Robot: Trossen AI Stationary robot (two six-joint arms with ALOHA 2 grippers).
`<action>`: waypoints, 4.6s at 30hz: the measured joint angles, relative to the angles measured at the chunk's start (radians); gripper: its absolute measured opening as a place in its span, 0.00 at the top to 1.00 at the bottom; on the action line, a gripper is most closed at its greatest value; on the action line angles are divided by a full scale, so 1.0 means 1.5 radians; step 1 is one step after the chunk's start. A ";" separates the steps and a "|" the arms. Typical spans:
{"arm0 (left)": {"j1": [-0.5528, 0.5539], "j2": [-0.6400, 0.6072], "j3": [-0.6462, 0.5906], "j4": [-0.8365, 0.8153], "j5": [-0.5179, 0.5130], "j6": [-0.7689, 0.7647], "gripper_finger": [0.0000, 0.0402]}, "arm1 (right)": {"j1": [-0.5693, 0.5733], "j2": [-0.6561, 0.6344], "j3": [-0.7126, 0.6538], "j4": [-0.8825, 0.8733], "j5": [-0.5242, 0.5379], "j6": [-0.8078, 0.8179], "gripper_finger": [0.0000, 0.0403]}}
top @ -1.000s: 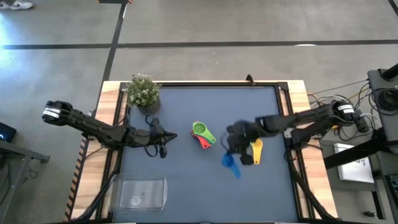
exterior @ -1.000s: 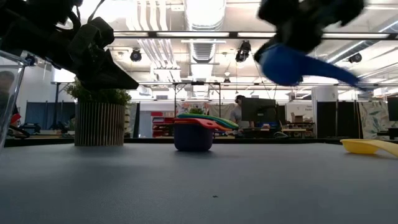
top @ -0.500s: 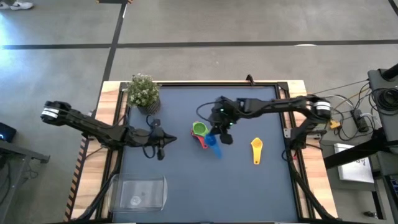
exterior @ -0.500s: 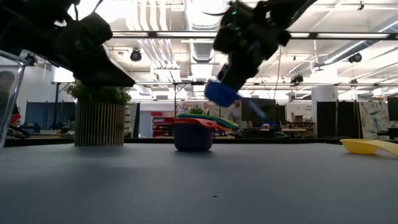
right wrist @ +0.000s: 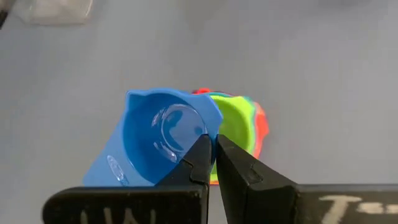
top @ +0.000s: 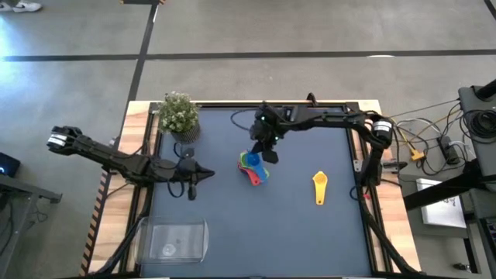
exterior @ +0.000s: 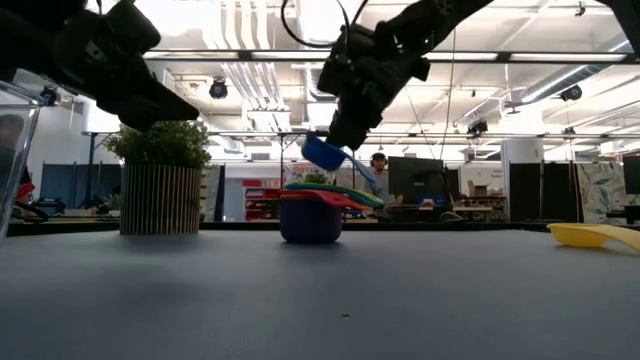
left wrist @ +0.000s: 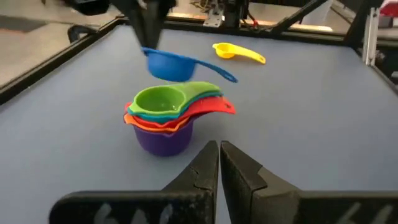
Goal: Nest measuring cups in basket
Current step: Stack the blue measuring cup on top of the green measuring cup, then stack the yellow measuring cup on top of the blue measuring cup
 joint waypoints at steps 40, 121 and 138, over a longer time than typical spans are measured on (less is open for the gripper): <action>0.000 -0.098 -0.106 0.133 0.001 -0.010 1.00 | 0.024 -0.052 -0.046 -0.165 0.031 0.038 0.63; 0.001 -0.021 -0.106 0.180 -0.024 -0.032 1.00 | 0.088 -0.282 -0.356 -0.302 0.247 0.303 0.94; 0.001 -0.021 -0.106 0.185 -0.024 -0.032 1.00 | 0.066 -0.133 -0.039 -0.227 0.129 0.085 0.95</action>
